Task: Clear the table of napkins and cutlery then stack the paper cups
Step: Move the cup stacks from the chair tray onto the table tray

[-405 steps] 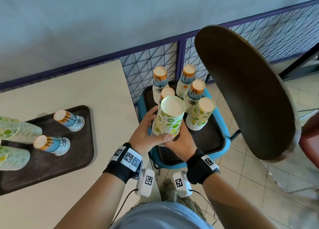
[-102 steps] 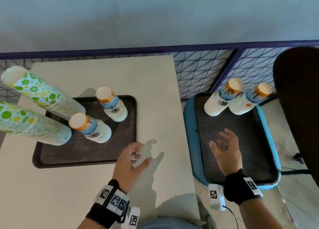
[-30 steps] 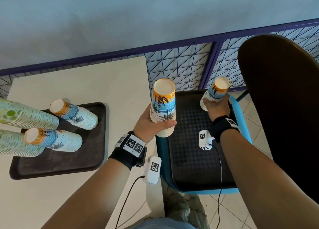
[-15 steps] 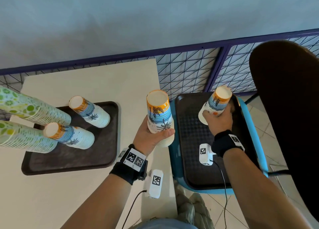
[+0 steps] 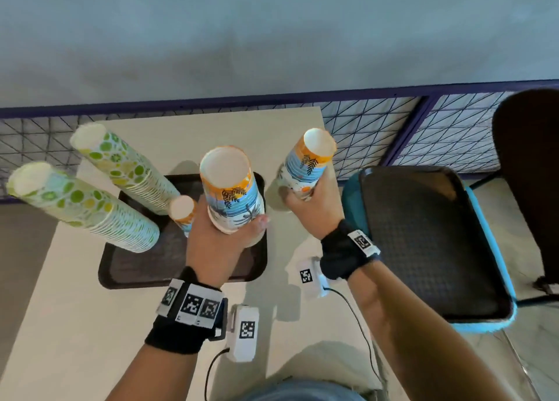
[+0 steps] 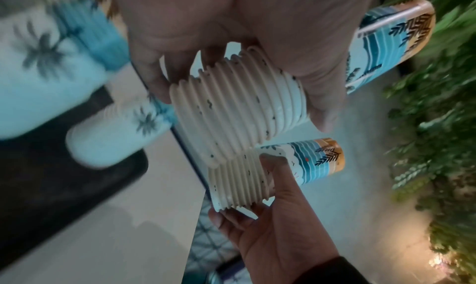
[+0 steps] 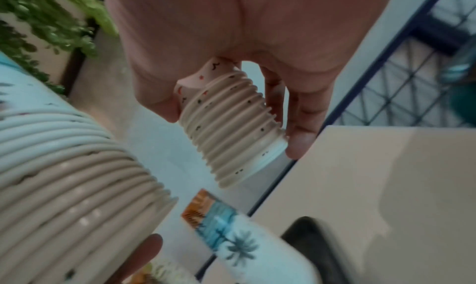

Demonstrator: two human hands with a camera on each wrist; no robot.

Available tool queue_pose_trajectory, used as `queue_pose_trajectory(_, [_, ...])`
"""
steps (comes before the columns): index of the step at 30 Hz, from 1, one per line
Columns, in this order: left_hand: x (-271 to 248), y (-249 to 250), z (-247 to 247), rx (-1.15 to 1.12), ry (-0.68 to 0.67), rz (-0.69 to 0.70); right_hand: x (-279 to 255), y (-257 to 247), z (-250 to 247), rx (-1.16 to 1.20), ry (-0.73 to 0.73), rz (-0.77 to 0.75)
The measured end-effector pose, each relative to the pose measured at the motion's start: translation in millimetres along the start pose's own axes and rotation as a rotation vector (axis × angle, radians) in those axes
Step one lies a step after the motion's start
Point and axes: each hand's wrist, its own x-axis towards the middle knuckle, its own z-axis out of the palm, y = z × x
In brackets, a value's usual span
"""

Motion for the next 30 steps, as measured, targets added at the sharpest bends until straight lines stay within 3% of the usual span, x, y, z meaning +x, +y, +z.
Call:
queue_pose_trajectory(5, [35.7, 7.7, -82.1, -0.003, 0.107, 0.088, 26.6, -53.4, 68.3, 0.003, -0.001, -0.04])
queue_pose_trajectory(9, [57.1, -1.6, -110.8, -0.037, 0.1, 0.051, 46.5, -69.9, 107.5, -0.031, 0.039, -0.036])
queue_pose_trajectory(16, [72.1, -43.3, -111.3, -0.071, 0.019, -0.034, 55.9, -53.3, 146.8, -0.218, 0.034, 0.086])
queue_pose_trajectory(23, [68.7, -81.8, -105.3, 0.059, -0.071, -0.133, 45.9, -17.8, 160.5, -0.346, -0.056, 0.25])
queue_pose_trajectory(30, [64.1, -98.3, -104.2, 0.105, -0.127, -0.185, 41.3, -14.1, 156.6, -0.365, -0.109, 0.251])
